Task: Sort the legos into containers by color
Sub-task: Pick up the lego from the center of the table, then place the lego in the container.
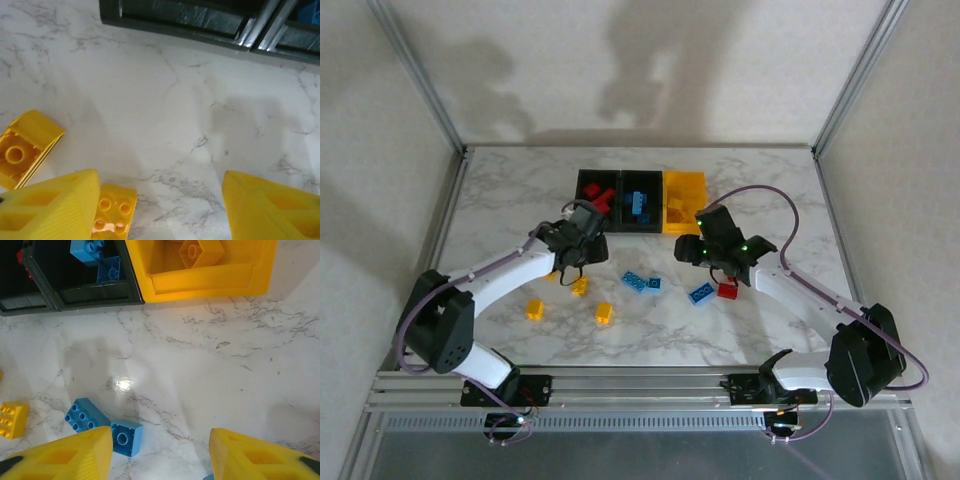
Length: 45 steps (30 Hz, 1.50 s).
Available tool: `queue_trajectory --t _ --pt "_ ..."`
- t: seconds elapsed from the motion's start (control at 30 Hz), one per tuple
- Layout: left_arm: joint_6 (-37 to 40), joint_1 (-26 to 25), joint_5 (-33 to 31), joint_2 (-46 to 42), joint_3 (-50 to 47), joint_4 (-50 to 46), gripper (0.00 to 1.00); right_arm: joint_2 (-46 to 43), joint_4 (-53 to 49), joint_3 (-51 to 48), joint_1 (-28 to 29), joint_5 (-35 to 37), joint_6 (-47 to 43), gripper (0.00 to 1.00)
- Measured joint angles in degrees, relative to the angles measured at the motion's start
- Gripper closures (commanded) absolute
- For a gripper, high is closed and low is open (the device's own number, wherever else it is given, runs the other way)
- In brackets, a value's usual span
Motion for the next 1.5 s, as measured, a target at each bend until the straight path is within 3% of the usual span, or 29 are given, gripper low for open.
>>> queue_trajectory --t 0.2,0.43,0.63,0.8,0.93,1.27,1.5 --pt "-0.2 -0.1 1.5 -3.1 -5.7 -0.1 0.26 0.2 0.1 0.1 0.0 -0.4 -0.2 0.46" --pt "-0.2 -0.2 2.6 -2.4 -10.3 0.2 0.30 0.9 1.2 0.1 0.0 -1.5 -0.2 0.47" --pt "0.1 -0.3 3.0 3.4 -10.4 2.7 0.42 1.1 1.4 0.1 0.0 -1.5 -0.2 0.47" --pt "0.4 -0.4 2.6 5.9 -10.3 3.4 0.69 1.0 1.3 0.1 0.0 -1.4 -0.2 0.47" --pt "1.0 -0.4 2.7 5.9 -9.6 2.8 0.79 1.0 1.4 0.1 0.0 -1.4 -0.2 0.47" --pt "1.4 -1.1 3.7 6.2 1.8 1.5 0.79 0.2 1.5 0.0 -0.6 -2.5 -0.1 0.47" --pt "1.4 -5.2 4.3 14.0 17.0 1.4 0.79 -4.0 2.6 -2.8 -3.8 -4.7 0.5 0.47"
